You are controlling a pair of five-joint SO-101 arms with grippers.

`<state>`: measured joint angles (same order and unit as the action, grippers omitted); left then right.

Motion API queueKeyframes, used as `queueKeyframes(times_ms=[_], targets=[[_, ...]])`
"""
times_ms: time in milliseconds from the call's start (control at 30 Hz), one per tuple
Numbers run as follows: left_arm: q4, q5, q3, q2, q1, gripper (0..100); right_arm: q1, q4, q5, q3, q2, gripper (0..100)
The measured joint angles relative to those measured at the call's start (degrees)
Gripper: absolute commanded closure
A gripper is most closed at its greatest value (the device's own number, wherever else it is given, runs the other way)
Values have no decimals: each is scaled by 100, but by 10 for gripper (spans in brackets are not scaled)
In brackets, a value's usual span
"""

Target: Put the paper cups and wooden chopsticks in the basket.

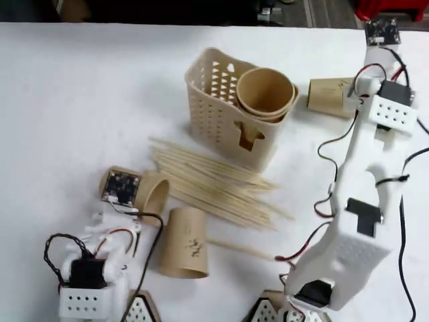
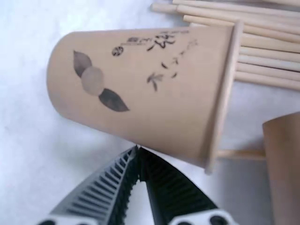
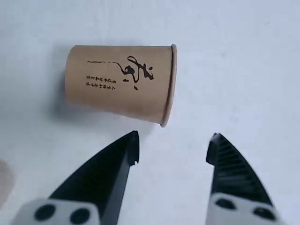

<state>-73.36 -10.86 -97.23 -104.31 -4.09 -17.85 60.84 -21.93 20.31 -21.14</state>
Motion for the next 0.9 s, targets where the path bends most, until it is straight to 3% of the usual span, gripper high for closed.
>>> queueKeyframes(times_ms=[200, 600, 900], targets=[[0, 0, 0, 0, 0, 976, 0, -580, 176, -9, -563, 758], [0, 0, 0, 0, 0, 976, 369, -668, 176, -9, -1108, 759], [0, 0, 0, 0, 0, 976, 677, 255, 167, -9, -1090, 757]])
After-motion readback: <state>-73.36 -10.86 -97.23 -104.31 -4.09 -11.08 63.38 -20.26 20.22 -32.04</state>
